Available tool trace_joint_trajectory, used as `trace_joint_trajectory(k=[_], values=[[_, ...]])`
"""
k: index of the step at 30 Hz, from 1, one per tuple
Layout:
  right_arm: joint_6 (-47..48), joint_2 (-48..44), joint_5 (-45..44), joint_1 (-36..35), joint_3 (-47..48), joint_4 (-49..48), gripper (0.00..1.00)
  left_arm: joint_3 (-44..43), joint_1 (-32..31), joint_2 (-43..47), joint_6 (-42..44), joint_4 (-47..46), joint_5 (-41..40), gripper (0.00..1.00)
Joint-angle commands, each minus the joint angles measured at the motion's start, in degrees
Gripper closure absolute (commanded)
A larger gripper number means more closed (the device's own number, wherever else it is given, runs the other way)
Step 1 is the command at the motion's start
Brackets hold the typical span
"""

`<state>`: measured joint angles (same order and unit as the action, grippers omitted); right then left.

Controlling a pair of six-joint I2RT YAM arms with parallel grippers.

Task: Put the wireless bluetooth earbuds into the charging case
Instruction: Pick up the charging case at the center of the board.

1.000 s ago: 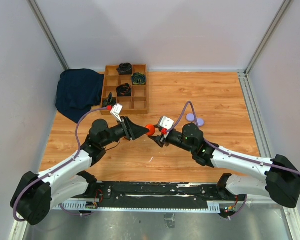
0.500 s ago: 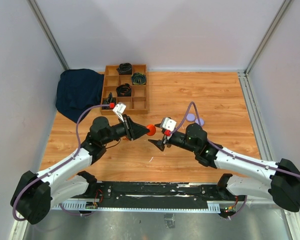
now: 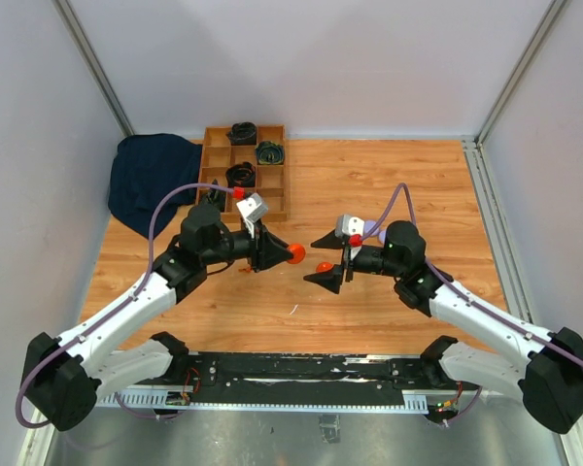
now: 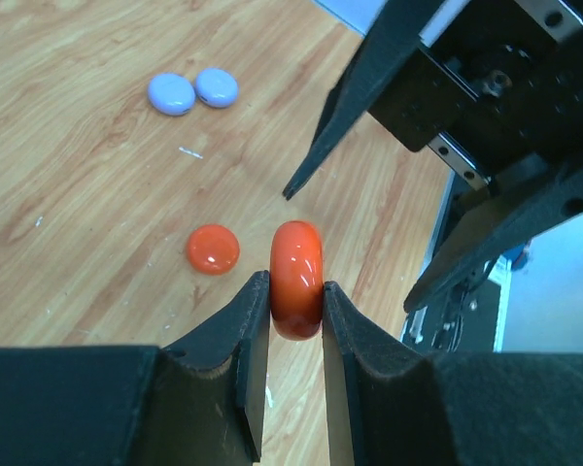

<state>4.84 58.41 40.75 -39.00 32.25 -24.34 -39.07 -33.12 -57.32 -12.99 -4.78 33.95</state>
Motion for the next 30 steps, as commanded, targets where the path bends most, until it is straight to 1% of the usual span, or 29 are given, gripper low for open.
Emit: trace_joint_trajectory(k=[1, 5, 8, 11, 19, 23, 30], values=[[-3.8, 0.6, 11.6, 2.2, 2.2, -1.3, 0.22, -4.2, -3.2, -0.1, 14.4, 9.9, 3.1, 0.88], [-5.3, 2.3, 14.3, 2.7, 2.6, -2.7, 0.25, -8.1, -5.6, -1.1, 22.3, 16.2, 2.4, 0.9], [-6.0, 3.1, 15.2, 2.7, 2.5, -4.1, 0.3, -10.9, -6.0, -2.6, 25.7, 20.2, 3.5, 0.9], [-6.8, 3.7, 16.2, 2.8, 2.0, -5.7, 0.34, -12.3, -6.1, -3.0, 27.6, 21.1, 3.8, 0.91], [-10.3, 6.2, 18.3, 2.8, 0.7, -12.5, 0.43, -12.6, -6.1, -3.1, 28.2, 19.8, 8.8, 0.91], [-12.2, 7.7, 19.2, 2.9, 0.2, -15.9, 0.49, -12.2, -6.1, -2.2, 28.0, 18.7, 9.3, 0.91], [-12.8, 8.5, 19.6, 3.3, -0.2, -16.9, 0.5, -11.3, -6.1, -0.7, 27.2, 17.1, 8.6, 0.92]])
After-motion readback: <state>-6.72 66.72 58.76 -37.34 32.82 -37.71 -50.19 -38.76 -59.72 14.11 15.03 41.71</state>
